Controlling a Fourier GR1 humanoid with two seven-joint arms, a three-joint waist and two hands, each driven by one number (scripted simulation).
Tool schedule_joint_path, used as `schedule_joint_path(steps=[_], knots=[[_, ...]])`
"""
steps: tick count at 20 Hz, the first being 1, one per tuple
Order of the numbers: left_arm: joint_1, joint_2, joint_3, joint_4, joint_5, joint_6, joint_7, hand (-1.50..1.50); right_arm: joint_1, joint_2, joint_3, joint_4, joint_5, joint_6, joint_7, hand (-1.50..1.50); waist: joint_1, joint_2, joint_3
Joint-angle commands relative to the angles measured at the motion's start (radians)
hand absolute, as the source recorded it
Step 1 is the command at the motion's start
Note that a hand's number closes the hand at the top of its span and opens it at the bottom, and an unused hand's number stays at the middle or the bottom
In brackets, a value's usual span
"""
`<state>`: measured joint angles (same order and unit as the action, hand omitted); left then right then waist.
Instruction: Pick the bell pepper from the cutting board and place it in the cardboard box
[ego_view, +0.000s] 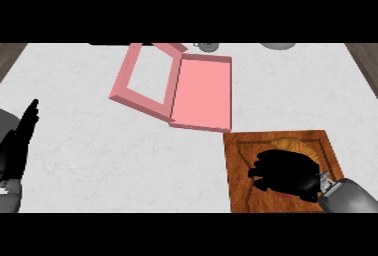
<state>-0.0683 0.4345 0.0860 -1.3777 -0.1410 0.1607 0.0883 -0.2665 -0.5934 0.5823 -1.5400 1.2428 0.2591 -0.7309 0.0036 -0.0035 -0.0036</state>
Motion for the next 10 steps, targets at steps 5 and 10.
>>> schedule_joint_path(steps=[5,10], knots=[[-0.028,-0.037,-0.024,-0.001,-0.025,0.005,-0.005,0.00,-0.194,0.079,-0.288,0.324,-0.169,-0.028,-0.068,1.50,0.038,0.020,0.006],[-0.060,-0.045,-0.043,0.019,-0.030,-0.007,-0.029,0.00,-0.380,0.029,-0.508,0.583,-0.285,0.048,-0.043,1.50,0.088,0.045,0.007]])
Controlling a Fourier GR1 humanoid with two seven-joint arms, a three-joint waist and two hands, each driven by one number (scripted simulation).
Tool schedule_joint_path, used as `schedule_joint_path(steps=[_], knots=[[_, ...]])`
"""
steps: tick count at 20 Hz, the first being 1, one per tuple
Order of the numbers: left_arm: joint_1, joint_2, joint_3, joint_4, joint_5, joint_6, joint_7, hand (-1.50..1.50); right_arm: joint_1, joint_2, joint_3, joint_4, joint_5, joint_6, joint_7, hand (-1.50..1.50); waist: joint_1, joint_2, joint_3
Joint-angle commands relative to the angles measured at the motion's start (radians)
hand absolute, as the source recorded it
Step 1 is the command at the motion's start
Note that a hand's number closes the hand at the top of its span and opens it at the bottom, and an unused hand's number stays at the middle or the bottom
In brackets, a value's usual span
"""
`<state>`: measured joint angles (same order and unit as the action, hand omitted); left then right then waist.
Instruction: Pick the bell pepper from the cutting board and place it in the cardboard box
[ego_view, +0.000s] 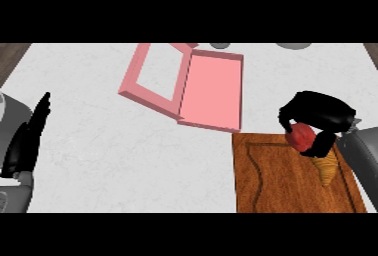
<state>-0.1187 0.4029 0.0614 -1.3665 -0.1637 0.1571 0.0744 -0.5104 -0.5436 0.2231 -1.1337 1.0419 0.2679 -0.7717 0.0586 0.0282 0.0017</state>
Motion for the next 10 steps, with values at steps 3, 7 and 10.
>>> schedule_joint_path(steps=[3,7,10], knots=[[-0.041,0.012,0.002,0.023,0.007,-0.028,-0.007,0.00,-0.244,-0.032,-0.217,0.317,-0.091,-0.035,-0.014,1.50,0.034,0.009,0.002],[-0.030,-0.010,-0.015,0.003,-0.002,-0.020,0.013,0.00,-0.347,-0.053,-0.278,0.475,-0.096,-0.142,-0.074,1.50,0.036,0.003,0.003],[-0.031,-0.017,-0.017,0.043,-0.021,-0.005,-0.009,0.00,-0.433,-0.047,-0.353,0.527,-0.166,-0.164,-0.129,1.50,0.021,0.001,0.002]])
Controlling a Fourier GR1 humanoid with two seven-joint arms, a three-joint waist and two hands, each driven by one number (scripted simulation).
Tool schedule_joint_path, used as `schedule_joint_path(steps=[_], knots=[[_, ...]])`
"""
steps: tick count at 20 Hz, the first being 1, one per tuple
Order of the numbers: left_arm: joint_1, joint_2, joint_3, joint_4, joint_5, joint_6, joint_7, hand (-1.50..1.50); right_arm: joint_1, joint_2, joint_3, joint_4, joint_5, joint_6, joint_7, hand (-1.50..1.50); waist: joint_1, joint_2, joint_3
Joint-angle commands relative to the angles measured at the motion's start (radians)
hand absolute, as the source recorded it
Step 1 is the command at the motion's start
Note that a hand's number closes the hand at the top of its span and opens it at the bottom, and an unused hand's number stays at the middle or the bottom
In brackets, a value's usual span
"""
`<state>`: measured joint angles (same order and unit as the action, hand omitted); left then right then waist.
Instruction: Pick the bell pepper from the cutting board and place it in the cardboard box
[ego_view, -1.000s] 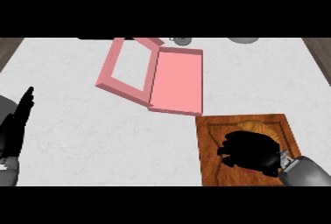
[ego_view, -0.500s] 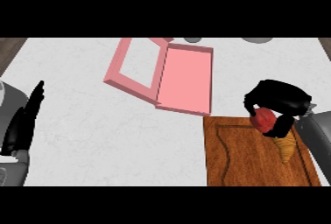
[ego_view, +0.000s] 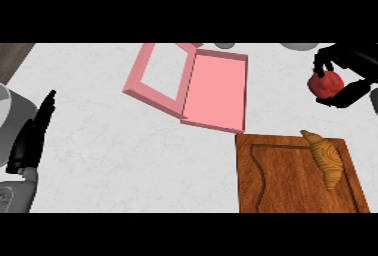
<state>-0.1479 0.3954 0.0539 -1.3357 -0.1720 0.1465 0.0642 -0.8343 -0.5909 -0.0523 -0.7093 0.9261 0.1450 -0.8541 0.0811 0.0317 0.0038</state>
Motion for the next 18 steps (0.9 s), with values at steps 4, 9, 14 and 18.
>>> schedule_joint_path(steps=[4,9,14,18], knots=[[-0.022,-0.015,-0.002,-0.011,0.000,0.002,0.018,0.00,-0.178,0.003,-0.110,0.186,-0.095,-0.066,-0.195,1.50,0.003,-0.002,0.000],[-0.021,-0.013,0.001,0.008,-0.019,0.010,0.033,0.00,-0.307,0.056,-0.079,0.254,-0.105,0.017,-0.200,1.50,-0.014,-0.012,-0.002],[-0.009,0.004,0.031,0.038,-0.017,0.010,0.007,0.00,-0.398,0.146,-0.076,0.301,-0.153,0.132,-0.126,1.50,-0.030,-0.019,-0.004],[-0.026,-0.010,0.032,0.053,-0.014,0.007,-0.005,0.00,-0.460,0.180,-0.091,0.350,-0.185,0.187,-0.059,1.50,-0.043,-0.020,-0.004]])
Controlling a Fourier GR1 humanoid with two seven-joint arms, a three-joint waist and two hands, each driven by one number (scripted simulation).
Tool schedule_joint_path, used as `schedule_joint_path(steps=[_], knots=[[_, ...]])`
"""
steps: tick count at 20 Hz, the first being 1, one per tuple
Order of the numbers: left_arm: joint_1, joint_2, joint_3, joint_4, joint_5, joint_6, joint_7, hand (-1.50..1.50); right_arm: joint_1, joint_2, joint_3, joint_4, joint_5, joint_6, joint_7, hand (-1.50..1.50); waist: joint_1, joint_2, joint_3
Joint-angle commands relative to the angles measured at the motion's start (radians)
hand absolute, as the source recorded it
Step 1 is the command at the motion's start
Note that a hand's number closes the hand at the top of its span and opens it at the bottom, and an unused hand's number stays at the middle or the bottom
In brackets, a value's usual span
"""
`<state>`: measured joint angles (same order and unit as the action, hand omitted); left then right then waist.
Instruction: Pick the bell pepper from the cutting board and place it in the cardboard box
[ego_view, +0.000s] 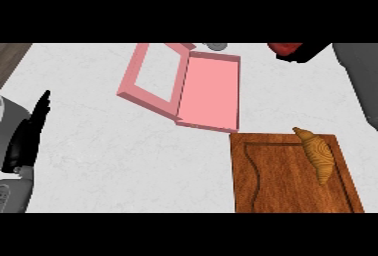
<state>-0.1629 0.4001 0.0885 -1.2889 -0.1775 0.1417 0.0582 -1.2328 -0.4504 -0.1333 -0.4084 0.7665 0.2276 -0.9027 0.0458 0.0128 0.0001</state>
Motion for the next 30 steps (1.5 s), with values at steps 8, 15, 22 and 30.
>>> schedule_joint_path(steps=[8,15,22,30], knots=[[-0.046,-0.004,0.016,0.052,-0.016,-0.001,-0.005,0.00,-0.192,0.228,-0.032,0.121,-0.051,0.093,0.236,1.50,-0.014,-0.001,-0.001],[0.018,-0.021,0.007,0.007,-0.027,0.004,-0.035,0.00,-0.215,0.350,-0.028,0.171,-0.033,-0.019,0.300,1.50,0.003,0.003,-0.001],[-0.015,0.006,0.026,0.005,-0.009,-0.035,-0.009,0.00,-0.189,0.442,-0.005,0.237,0.013,-0.176,0.412,1.50,0.014,0.012,-0.002],[-0.017,-0.011,0.002,-0.028,-0.021,-0.039,-0.002,0.00,-0.194,0.447,-0.050,0.301,-0.032,-0.094,0.460,-1.50,0.043,0.023,-0.001]])
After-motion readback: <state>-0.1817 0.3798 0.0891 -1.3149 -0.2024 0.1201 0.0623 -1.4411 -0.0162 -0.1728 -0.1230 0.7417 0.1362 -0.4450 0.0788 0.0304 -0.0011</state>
